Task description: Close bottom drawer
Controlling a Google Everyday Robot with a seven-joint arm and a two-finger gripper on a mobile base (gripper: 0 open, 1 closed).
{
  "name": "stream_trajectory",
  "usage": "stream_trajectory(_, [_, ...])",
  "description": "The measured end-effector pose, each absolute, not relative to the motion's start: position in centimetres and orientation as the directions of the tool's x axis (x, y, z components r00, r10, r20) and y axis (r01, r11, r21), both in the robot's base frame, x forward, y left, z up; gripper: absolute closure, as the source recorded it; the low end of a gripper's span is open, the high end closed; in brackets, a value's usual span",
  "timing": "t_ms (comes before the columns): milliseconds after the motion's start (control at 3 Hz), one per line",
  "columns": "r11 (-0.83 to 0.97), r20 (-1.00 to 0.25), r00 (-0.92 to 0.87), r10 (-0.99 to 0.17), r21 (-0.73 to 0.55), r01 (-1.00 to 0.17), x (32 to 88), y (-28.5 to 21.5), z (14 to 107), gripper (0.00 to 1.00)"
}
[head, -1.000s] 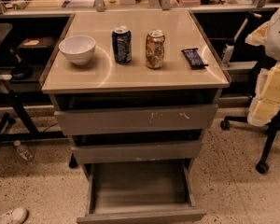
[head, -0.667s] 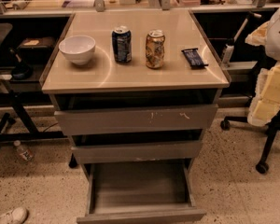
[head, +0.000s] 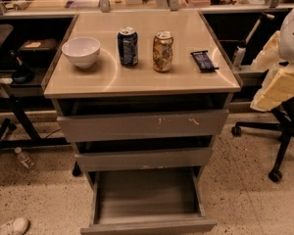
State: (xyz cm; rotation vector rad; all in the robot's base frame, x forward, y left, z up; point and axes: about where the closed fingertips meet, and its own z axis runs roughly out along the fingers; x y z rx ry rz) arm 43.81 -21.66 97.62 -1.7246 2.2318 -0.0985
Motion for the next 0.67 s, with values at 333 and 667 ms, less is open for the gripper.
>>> stream_trajectory(333, [0.27,-0.207,-0.221,-0.953,-0.246,-0.931,43.82,-21.66,97.62,0.66])
stream_trajectory(667, [0.27,-0.207,-0.221,-0.953,-0.246,-0.931,43.82,-21.66,97.62,0.9])
